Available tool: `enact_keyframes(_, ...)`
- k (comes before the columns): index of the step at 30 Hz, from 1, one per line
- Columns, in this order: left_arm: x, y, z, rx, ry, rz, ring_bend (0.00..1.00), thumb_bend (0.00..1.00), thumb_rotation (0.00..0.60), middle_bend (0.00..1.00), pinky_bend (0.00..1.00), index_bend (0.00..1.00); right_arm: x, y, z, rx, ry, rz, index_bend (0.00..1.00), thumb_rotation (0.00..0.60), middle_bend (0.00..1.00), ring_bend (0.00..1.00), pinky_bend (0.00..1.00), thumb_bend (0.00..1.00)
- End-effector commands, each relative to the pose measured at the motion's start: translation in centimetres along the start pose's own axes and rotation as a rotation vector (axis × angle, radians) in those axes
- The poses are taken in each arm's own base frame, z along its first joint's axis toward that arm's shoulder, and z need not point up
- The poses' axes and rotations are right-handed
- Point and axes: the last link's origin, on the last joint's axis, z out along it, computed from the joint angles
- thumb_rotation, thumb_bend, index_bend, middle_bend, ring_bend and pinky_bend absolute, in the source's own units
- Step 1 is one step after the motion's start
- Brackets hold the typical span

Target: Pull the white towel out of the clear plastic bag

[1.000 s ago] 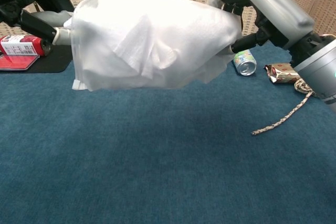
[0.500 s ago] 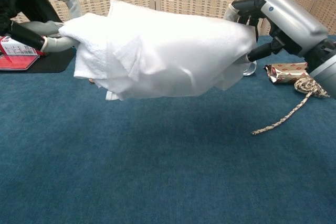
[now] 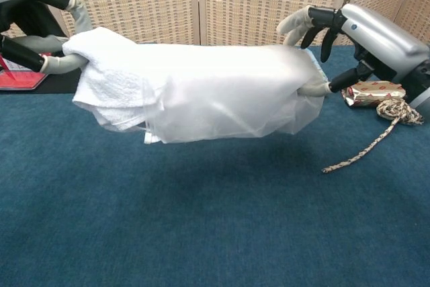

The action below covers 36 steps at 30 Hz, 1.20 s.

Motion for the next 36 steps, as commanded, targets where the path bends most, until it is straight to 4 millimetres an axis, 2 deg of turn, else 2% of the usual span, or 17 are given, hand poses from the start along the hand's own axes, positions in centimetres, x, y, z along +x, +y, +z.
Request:
enact_keyframes(1,-0.3,-0.1,0.0,0.005,-0.006,0.000,0.92,0.59,0.600,1.00,0.99,0.72,0.0,0.3,-0.5,-0.019,-0.032,-0.005,0.19,0.600,0.29,0.29,0.48,0.01)
enact_keyframes(8,-1.8,-0.9,-0.1,0.027,-0.055,0.021,0.92,0.59,0.600,1.00,0.99,0.72,0.1,0.5,-0.9,-0.047,-0.073,-0.004,0.13,0.600,0.22,0.22,0.44,0.00)
enact_keyframes(10,-2.2,-1.1,-0.2,0.037,-0.066,0.024,0.92,0.59,0.600,1.00,0.99,0.72,0.1,0.7,-0.8,-0.066,-0.070,-0.019,0.13,0.600,0.22,0.22,0.44,0.00)
enact_keyframes(12,-2.5,-1.3,-0.3,0.031,-0.073,0.027,0.92,0.59,0.600,1.00,0.99,0.72,0.2,0.9,-0.7,-0.084,-0.073,-0.040,0.14,0.600,0.26,0.25,0.44,0.00)
enact_keyframes(15,-2.7,-1.6,-0.4,0.032,-0.073,0.024,0.92,0.59,0.600,1.00,0.99,0.72,0.3,1.1,-0.4,-0.102,-0.083,-0.062,0.23,0.600,0.45,0.43,0.52,0.00)
enact_keyframes(16,-2.7,-1.7,-0.5,0.032,-0.072,0.025,0.92,0.59,0.600,1.00,0.99,0.72,0.2,1.2,-0.3,-0.108,-0.098,-0.068,0.29,0.600,0.57,0.56,0.61,0.00)
enact_keyframes(20,-2.7,-1.9,-0.6,0.033,-0.067,0.025,0.92,0.59,0.600,1.00,0.99,0.72,-0.4,1.4,0.3,-0.125,-0.197,-0.110,0.42,0.600,0.88,0.88,0.89,0.02)
enact_keyframes(22,-2.7,-2.0,-0.7,0.033,-0.065,0.023,0.92,0.59,0.600,1.00,0.99,0.72,-0.6,1.4,0.6,-0.132,-0.252,-0.120,0.43,0.600,0.96,0.96,0.96,0.07)
enact_keyframes(26,-2.7,-2.1,-0.8,0.036,-0.058,0.015,0.92,0.59,0.600,1.00,0.99,0.72,-1.3,1.3,1.4,-0.153,-0.352,-0.130,0.43,0.600,1.00,1.00,1.00,0.17)
enact_keyframes(36,-3.2,-2.3,-0.8,0.041,-0.058,0.004,0.92,0.59,0.600,1.00,0.99,0.72,-3.2,0.2,3.4,-0.153,-0.452,-0.135,0.43,0.600,1.00,1.00,1.00,0.22)
